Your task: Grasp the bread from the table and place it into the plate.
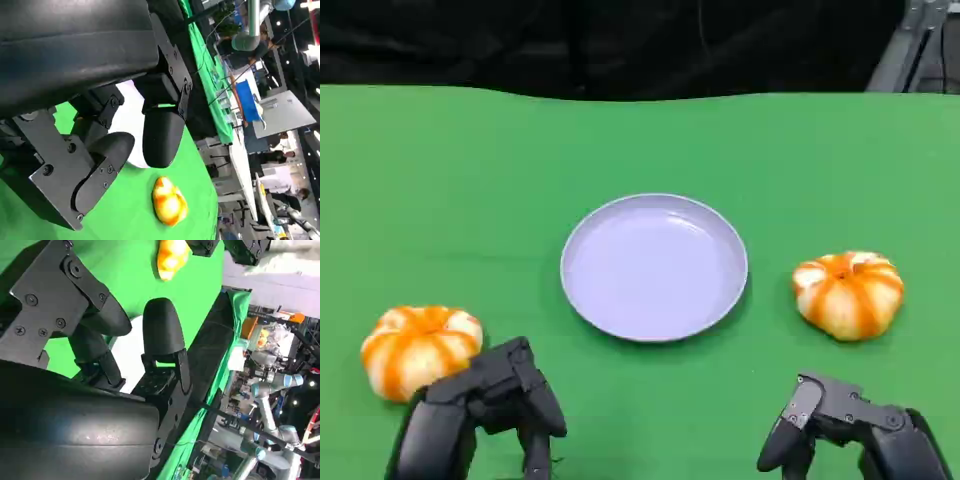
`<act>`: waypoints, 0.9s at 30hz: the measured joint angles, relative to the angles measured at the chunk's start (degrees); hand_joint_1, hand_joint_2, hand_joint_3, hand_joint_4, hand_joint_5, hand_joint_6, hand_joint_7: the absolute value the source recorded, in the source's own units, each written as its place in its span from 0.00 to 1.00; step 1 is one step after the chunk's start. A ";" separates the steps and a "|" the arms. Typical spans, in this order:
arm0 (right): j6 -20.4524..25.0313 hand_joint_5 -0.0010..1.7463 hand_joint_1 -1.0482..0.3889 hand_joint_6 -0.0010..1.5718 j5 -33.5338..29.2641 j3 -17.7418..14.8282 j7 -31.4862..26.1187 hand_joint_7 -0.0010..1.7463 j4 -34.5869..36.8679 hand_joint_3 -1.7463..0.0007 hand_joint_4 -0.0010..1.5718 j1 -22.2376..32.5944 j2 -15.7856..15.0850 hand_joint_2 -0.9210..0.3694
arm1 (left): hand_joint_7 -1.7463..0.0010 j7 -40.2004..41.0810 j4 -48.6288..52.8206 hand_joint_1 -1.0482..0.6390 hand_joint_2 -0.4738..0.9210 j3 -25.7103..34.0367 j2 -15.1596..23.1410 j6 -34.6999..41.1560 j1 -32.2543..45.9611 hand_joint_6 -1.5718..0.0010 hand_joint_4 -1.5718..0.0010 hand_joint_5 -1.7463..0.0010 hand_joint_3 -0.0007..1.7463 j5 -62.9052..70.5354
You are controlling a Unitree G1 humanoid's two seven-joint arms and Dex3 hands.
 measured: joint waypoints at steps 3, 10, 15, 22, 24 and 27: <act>-0.01 1.00 0.72 0.52 0.01 -0.02 0.00 0.82 0.01 0.07 0.52 -0.05 -0.02 0.57 | 0.06 0.01 0.00 0.61 0.47 -0.02 -0.01 0.02 -0.02 0.47 0.40 0.00 1.00 0.15; 0.04 1.00 0.71 0.52 -0.04 -0.01 0.00 0.82 -0.01 0.07 0.51 -0.01 -0.01 0.56 | 0.09 0.02 0.00 0.62 0.47 -0.11 -0.01 0.06 -0.02 0.48 0.43 0.01 1.00 0.57; 0.04 1.00 0.73 0.52 -0.08 0.10 -0.01 0.82 -0.06 0.06 0.52 0.11 0.01 0.56 | 0.33 0.42 0.30 0.59 0.59 0.64 0.00 -1.63 -0.33 0.57 0.56 0.21 0.73 2.34; 0.04 1.00 0.72 0.52 -0.78 0.32 -0.09 0.82 -0.07 0.06 0.52 0.13 0.28 0.57 | 0.62 1.39 0.59 0.34 0.94 3.40 4.16 2.05 -3.76 0.80 0.86 0.40 0.11 13.51; 0.04 1.00 0.72 0.52 -0.80 0.29 -0.13 0.82 -0.07 0.06 0.52 0.22 0.33 0.57 | 0.67 1.23 0.44 0.30 0.98 3.62 6.19 5.00 -4.35 0.84 0.95 0.38 0.04 17.86; 0.05 1.00 0.72 0.52 -0.87 0.27 -0.16 0.82 -0.09 0.06 0.52 0.34 0.40 0.56 | 0.71 0.56 -0.15 0.30 0.99 3.57 9.17 8.47 -5.97 0.88 0.99 0.44 0.02 24.39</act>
